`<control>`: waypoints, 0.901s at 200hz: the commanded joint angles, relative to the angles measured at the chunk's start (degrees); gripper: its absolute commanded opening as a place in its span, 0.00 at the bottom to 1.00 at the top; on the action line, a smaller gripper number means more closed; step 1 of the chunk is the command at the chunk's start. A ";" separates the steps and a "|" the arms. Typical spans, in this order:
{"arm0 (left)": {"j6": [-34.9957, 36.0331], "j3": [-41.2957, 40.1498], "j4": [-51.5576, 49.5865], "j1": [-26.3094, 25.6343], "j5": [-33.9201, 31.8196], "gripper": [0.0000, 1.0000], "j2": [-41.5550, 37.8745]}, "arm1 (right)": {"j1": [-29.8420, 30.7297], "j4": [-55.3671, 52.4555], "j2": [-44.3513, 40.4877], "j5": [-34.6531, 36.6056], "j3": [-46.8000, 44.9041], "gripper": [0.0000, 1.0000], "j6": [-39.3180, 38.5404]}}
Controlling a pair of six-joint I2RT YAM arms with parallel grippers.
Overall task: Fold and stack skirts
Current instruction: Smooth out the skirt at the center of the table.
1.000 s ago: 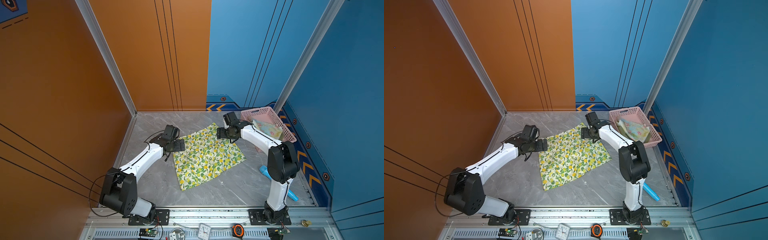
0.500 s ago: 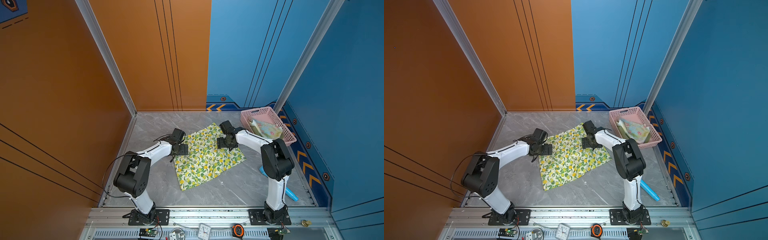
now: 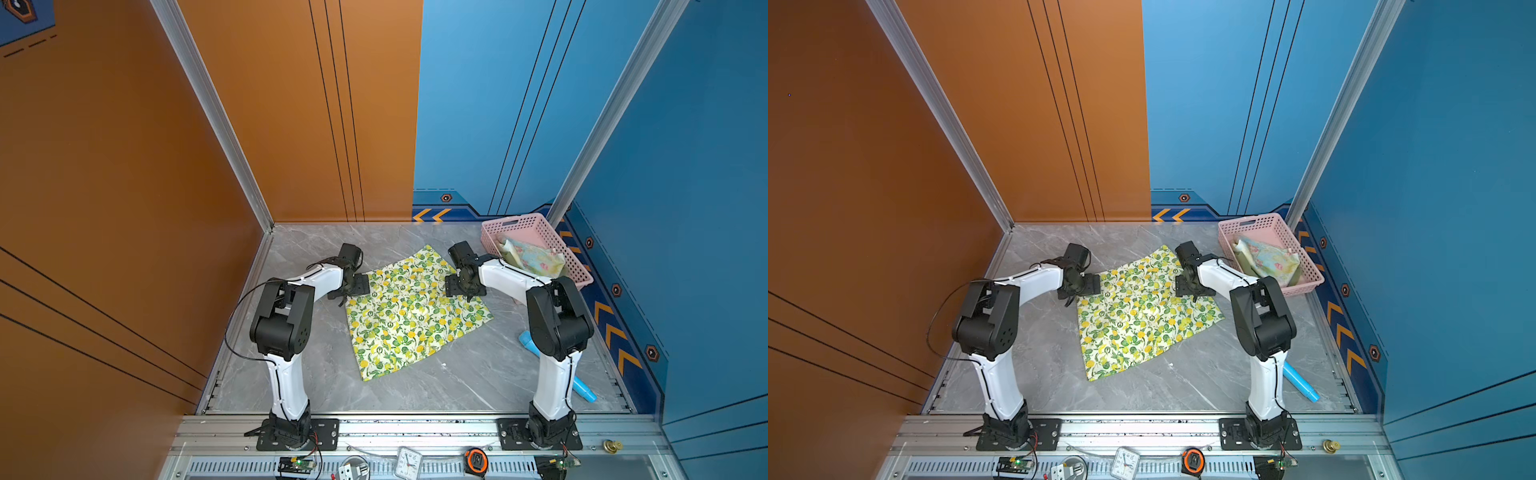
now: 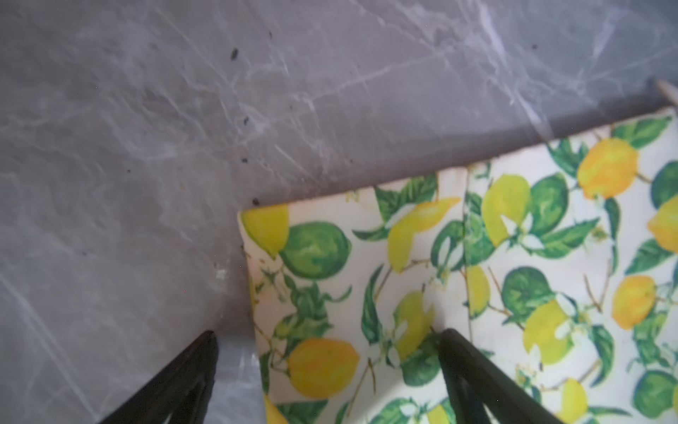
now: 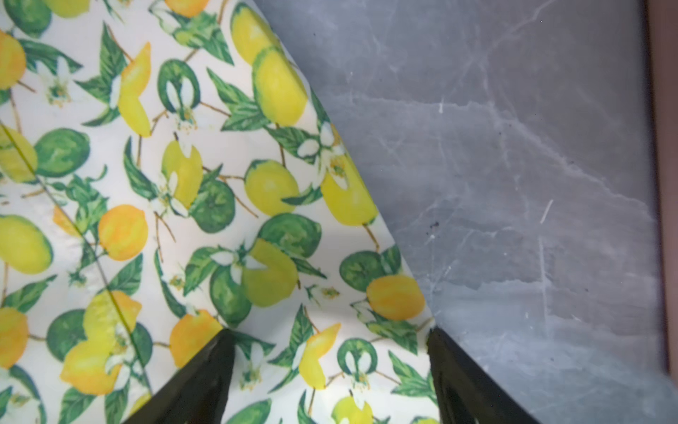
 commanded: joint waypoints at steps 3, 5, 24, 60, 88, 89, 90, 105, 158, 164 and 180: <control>0.96 3.45 -3.00 1.73 1.70 0.95 2.27 | -1.55 -1.44 -5.60 -1.48 -4.25 0.83 1.88; 0.98 3.63 -3.01 1.86 1.71 0.95 2.30 | -1.66 -1.38 -5.92 -1.58 -4.66 0.83 2.01; 1.29 5.25 -3.62 2.58 1.84 0.94 2.63 | -2.91 -0.51 -8.93 -2.97 -8.41 0.83 3.24; 1.47 5.02 -3.54 2.52 1.67 0.94 0.97 | -6.09 1.42 -13.02 -4.89 -14.36 0.82 4.85; 2.30 3.85 -3.55 1.55 0.51 0.94 -0.15 | -8.31 3.52 -14.21 -8.10 -18.05 0.80 5.85; 2.35 3.83 -3.54 1.54 0.50 0.94 -0.12 | -8.39 3.59 -14.26 -8.24 -18.22 0.80 5.93; 2.33 3.82 -3.54 1.53 0.49 0.94 -0.15 | -8.47 3.67 -14.29 -8.40 -18.39 0.80 5.97; 2.43 3.20 -3.55 1.35 0.42 0.94 -0.12 | -9.65 5.52 -14.77 -10.92 -20.53 0.78 6.73; 2.57 2.33 -3.55 0.83 -0.39 0.92 0.16 | -11.19 10.78 -15.58 -16.67 -24.71 0.29 8.91; 2.61 2.41 -3.54 0.73 -0.47 0.92 0.16 | -11.24 11.02 -16.09 -16.38 -24.72 0.20 8.91; 2.70 2.68 -3.54 0.50 -0.64 0.91 0.58 | -11.19 11.04 -18.42 -15.37 -23.88 0.01 8.88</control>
